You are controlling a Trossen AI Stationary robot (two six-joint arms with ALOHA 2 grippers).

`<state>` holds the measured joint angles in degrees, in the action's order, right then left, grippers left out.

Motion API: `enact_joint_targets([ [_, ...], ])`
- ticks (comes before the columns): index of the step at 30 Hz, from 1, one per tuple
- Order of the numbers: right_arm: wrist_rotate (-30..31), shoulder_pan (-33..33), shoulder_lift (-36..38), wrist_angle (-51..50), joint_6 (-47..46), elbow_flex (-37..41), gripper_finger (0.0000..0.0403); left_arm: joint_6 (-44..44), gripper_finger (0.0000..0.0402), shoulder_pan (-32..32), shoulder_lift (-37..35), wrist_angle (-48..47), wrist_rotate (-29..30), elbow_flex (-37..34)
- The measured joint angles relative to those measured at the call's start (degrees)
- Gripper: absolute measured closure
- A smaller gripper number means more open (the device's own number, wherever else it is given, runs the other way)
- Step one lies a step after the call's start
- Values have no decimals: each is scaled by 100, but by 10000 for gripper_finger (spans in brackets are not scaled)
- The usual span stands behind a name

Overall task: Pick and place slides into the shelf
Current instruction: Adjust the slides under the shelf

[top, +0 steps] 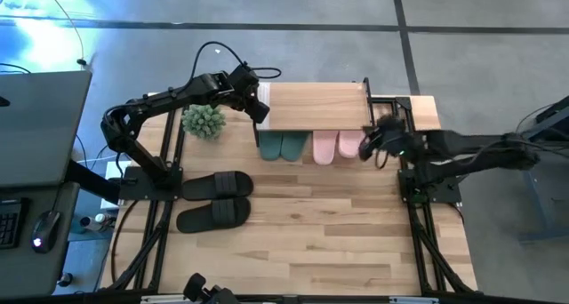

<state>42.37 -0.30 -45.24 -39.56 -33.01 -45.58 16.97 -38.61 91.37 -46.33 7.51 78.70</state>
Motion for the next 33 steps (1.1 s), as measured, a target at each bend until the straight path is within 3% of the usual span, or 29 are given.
enact_joint_targets([
  [3, -19, -580, 437, -3, -6, 0, 403, 0, 334, 0, 1, -1, 0, 0],
  [6, -441, -1369, 734, -8, -116, 0, 403, 0, 334, 0, 1, -2, 0, 0],
  [10, -1848, -2632, 799, -22, -169, 0, 403, 0, 334, 0, 2, -3, 3, 0],
  [12, -2478, -3249, 655, -88, -161, 0, 403, 0, 334, 0, 0, -4, 6, 0],
  [17, -3296, -4731, 99, -101, 186, 0, 403, 0, 334, 0, 0, -7, 11, 0],
  [22, -4683, -6033, -552, 166, 209, 0, 403, 0, 334, 0, 1, -5, 23, 2],
  [27, -5198, -6312, -994, 74, -224, -317, 403, 0, 334, 0, 0, 8, 70, 0],
  [33, -5122, -6242, -1391, 136, -705, -343, 403, 0, 334, 0, 2, 45, 87, 0],
])
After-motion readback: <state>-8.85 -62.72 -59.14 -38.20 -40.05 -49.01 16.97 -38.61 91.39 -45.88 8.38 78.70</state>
